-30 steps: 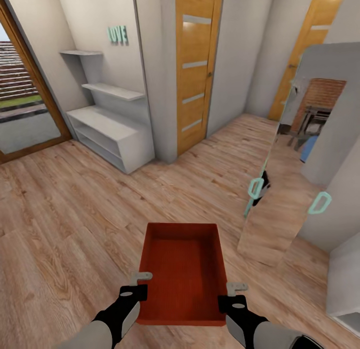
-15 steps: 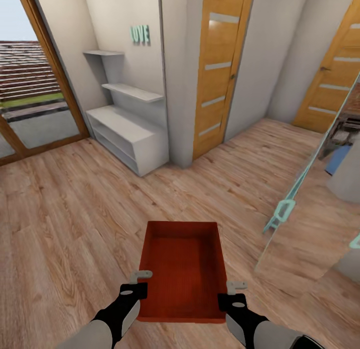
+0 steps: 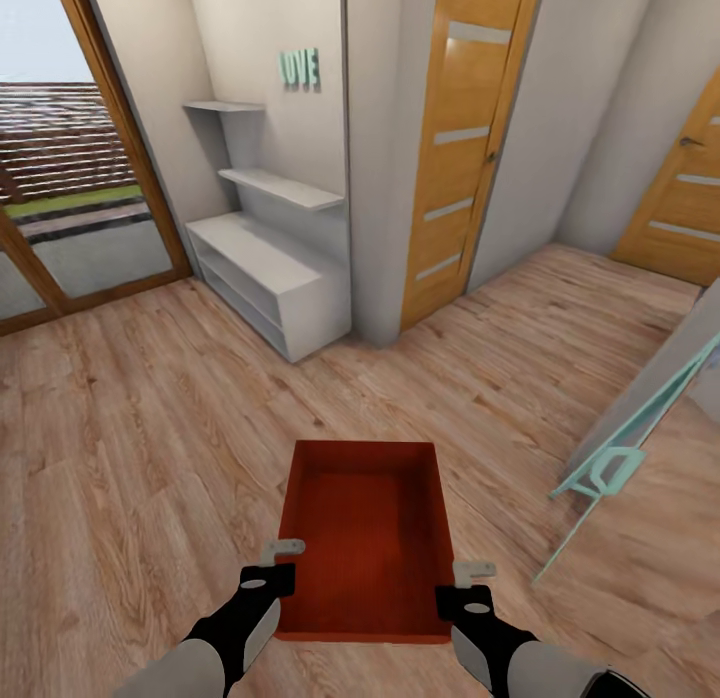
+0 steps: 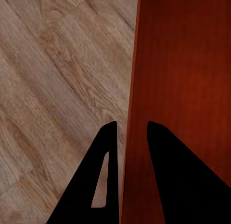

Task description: Move the two storage containers from the living room to the garage. In the garage, place one container on the floor and stack the other container on top of it (either order is fine).

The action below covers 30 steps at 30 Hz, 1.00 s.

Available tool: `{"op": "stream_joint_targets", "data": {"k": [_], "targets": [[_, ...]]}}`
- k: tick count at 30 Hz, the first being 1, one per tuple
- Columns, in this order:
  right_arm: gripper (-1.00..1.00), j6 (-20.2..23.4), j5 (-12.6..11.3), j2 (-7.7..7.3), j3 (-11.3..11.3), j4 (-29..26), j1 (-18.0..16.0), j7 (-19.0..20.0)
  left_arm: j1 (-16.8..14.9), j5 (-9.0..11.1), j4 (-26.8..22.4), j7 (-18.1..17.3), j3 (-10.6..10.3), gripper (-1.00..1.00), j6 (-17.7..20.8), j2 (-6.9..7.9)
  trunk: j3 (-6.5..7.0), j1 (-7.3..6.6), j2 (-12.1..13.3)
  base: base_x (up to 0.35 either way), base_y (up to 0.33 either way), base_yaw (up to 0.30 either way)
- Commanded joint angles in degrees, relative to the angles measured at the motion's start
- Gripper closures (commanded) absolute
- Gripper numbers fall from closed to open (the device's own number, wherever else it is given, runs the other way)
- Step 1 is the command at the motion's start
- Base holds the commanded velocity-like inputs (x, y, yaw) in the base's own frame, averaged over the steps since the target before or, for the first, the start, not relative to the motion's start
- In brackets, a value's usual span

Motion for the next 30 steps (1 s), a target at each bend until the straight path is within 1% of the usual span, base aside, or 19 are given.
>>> {"op": "stream_joint_targets", "data": {"k": [1,30], "targets": [[1.0,-0.28,-1.11,-0.01,0.09,1.68,-0.01,-0.11,-0.03,-0.89,-2.95,0.36,1.18,1.0,0.42,0.01,-0.06,0.04,-0.04,0.322,0.0,0.0],[1.0,-0.35,-1.15,-0.02,0.07,1.68,-0.01,-0.03,-0.03,-0.89,-3.0,0.27,1.22,1.0,0.42,0.01,-0.06,0.04,-0.04,0.322,0.0,0.0]]}}
